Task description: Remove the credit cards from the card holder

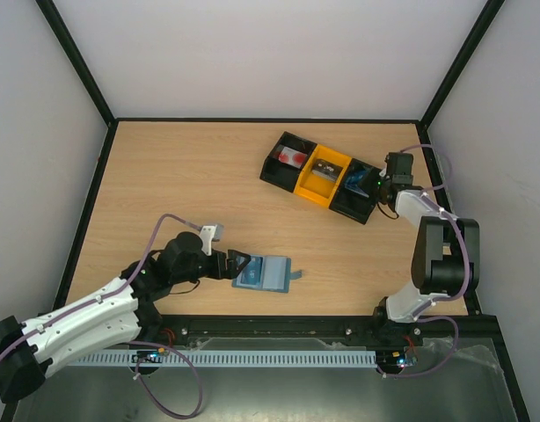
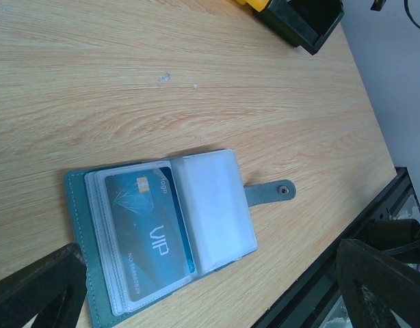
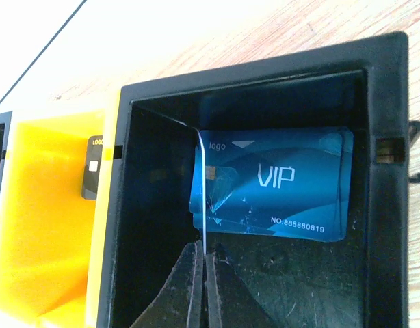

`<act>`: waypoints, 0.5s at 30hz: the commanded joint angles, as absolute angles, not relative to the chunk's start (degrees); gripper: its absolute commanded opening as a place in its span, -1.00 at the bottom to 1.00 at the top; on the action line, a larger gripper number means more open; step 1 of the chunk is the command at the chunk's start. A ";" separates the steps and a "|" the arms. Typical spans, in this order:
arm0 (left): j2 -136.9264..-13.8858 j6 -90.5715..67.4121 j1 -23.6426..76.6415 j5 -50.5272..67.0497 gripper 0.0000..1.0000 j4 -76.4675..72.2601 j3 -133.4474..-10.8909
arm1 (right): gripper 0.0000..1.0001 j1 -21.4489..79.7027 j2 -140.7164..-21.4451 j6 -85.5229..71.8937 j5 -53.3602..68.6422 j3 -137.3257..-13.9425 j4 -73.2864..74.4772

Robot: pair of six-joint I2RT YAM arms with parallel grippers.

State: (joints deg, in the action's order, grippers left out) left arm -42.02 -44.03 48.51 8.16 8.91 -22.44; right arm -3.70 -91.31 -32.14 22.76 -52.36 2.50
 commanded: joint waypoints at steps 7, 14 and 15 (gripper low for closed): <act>-42.89 -44.23 48.17 8.62 1.00 7.21 -22.07 | -0.82 -4.57 -94.56 -31.03 23.08 -55.21 1.01; -43.48 -44.63 48.02 9.23 1.00 7.09 -22.40 | -0.76 -4.57 -96.46 -30.50 21.49 -56.53 2.04; -43.46 -44.77 48.04 9.45 1.00 7.16 -22.41 | -0.73 -4.57 -96.54 -30.48 21.02 -56.76 2.21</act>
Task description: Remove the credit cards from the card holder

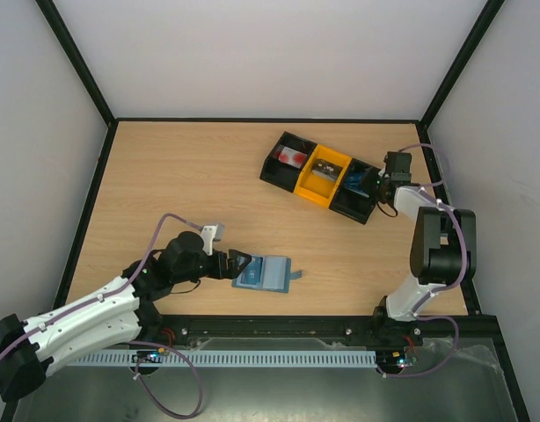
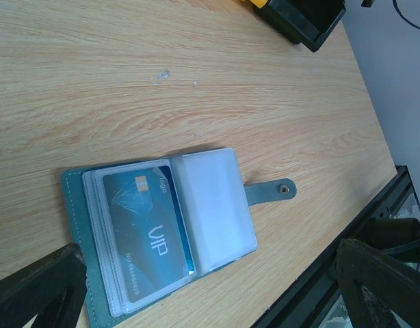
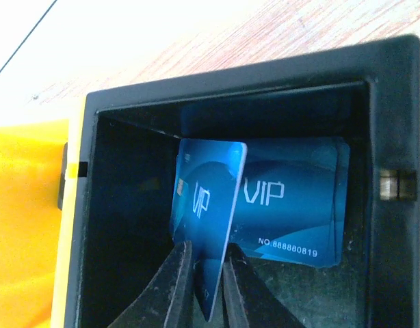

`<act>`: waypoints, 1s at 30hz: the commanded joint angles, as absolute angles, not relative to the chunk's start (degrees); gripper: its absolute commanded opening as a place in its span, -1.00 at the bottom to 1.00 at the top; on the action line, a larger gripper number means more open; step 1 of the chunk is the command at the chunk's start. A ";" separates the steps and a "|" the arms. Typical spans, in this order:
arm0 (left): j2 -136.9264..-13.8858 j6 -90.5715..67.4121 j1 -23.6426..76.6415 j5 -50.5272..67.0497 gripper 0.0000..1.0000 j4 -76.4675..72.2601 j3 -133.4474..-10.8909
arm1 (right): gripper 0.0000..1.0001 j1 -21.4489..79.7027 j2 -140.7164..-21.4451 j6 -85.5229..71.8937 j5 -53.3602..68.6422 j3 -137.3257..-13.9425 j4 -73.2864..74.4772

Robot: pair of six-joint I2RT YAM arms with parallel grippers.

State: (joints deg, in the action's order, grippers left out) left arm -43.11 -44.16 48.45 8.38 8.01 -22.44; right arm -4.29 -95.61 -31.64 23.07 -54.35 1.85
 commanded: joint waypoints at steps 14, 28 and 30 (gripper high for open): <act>-41.73 -46.30 48.02 9.28 1.00 8.29 -21.96 | -0.56 -4.57 -98.46 -31.82 17.12 -61.10 7.11; -39.66 -48.35 47.96 8.18 0.99 8.12 -20.54 | -0.18 -4.57 -96.65 -35.25 10.74 -63.63 12.74; -39.73 -48.34 47.96 8.17 0.99 8.30 -20.54 | -0.16 -4.57 -95.82 -35.99 11.68 -63.61 12.83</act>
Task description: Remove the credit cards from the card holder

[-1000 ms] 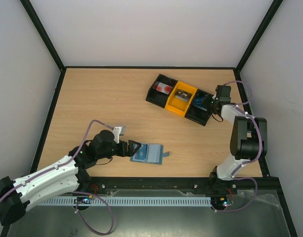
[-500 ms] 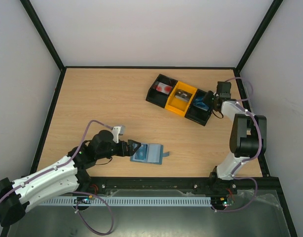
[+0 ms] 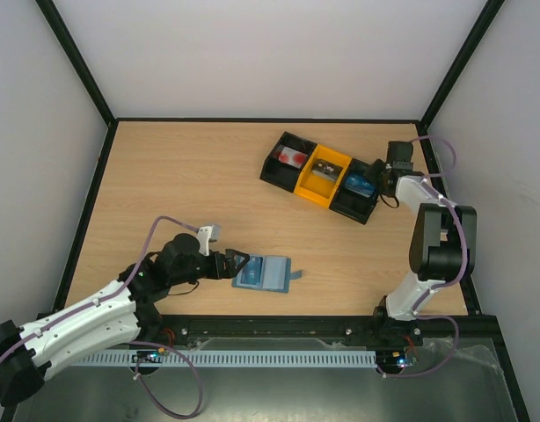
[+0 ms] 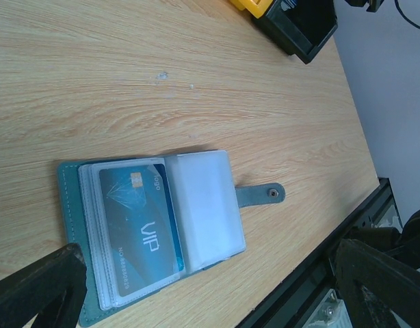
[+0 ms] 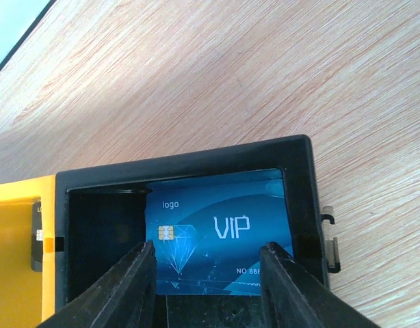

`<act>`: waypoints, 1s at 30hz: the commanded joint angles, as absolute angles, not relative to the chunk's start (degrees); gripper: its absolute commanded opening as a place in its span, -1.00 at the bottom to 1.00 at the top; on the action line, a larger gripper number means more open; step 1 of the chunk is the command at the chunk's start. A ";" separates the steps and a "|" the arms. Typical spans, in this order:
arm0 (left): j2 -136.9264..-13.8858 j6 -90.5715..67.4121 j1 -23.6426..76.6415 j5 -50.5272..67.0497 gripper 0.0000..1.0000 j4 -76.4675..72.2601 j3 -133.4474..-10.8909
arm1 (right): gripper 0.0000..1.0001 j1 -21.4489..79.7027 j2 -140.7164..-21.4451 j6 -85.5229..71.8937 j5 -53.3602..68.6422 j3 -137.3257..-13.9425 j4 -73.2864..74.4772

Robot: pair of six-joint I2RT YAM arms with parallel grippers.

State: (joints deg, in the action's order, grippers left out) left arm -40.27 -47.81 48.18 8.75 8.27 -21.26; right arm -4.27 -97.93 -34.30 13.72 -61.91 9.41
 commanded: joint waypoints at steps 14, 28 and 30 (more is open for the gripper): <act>-40.46 -47.01 47.83 8.09 1.00 9.21 -20.46 | -0.13 2.95 -81.26 -39.27 14.56 -54.25 12.61; -49.23 -52.12 46.67 17.13 0.87 -6.56 -13.46 | -0.16 24.76 -62.13 -49.29 13.16 -37.06 8.88; -51.03 -52.29 46.39 16.91 0.81 -7.51 -13.23 | -0.16 28.60 -60.98 -51.00 12.25 -35.37 7.83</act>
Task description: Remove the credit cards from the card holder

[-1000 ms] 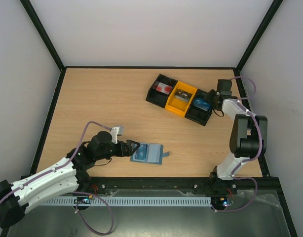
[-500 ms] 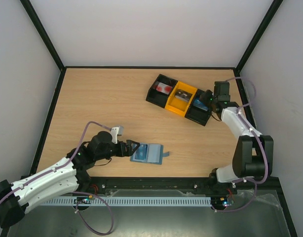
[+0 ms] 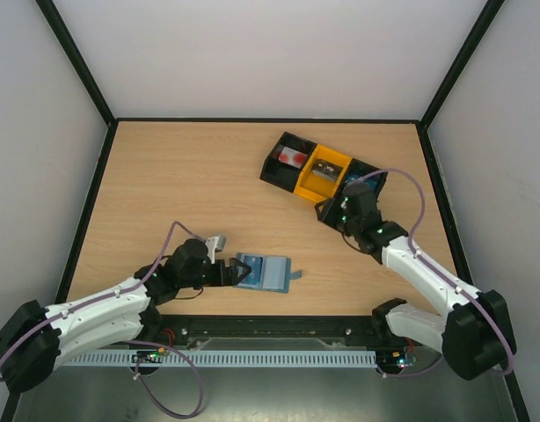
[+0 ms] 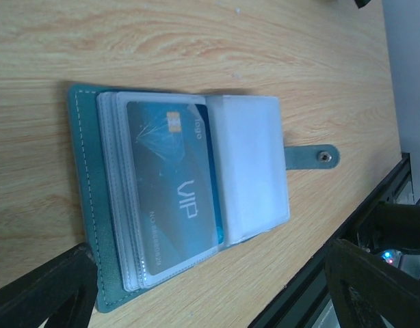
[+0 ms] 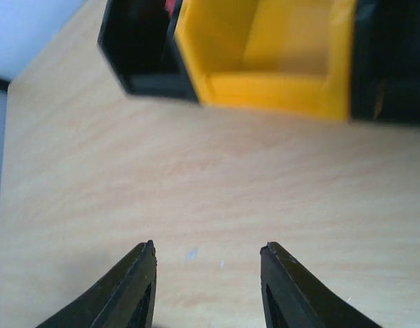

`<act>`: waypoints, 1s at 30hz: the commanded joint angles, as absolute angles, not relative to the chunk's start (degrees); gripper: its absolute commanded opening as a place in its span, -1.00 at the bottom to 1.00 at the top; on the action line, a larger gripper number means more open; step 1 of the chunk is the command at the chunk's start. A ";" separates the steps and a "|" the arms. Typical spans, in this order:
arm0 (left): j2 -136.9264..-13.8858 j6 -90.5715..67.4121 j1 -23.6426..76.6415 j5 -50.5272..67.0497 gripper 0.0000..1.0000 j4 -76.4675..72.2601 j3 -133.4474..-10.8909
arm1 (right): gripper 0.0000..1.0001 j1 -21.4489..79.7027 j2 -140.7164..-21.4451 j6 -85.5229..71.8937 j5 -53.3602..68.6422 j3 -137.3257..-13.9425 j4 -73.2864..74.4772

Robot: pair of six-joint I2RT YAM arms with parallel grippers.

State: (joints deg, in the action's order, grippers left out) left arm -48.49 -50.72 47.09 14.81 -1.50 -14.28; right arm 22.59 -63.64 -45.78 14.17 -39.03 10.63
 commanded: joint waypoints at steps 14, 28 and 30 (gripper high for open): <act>-58.14 -55.14 45.88 15.72 -0.01 -15.60 -9.14 | -0.24 53.04 -67.70 -61.30 8.17 -28.96 -8.54; -64.85 -57.37 46.10 19.74 -0.57 -24.12 -6.81 | -0.43 62.78 -82.70 -61.90 7.58 -30.47 -16.31; -65.12 -58.21 46.35 19.77 -0.61 -25.56 -6.07 | -0.46 62.84 -82.66 -62.05 7.43 -29.43 -16.89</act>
State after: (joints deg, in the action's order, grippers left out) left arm -64.03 -57.32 46.19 18.52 -21.61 -7.70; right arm 62.30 -82.54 -61.19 9.89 -29.82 -13.69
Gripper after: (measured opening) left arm 0.209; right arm 0.283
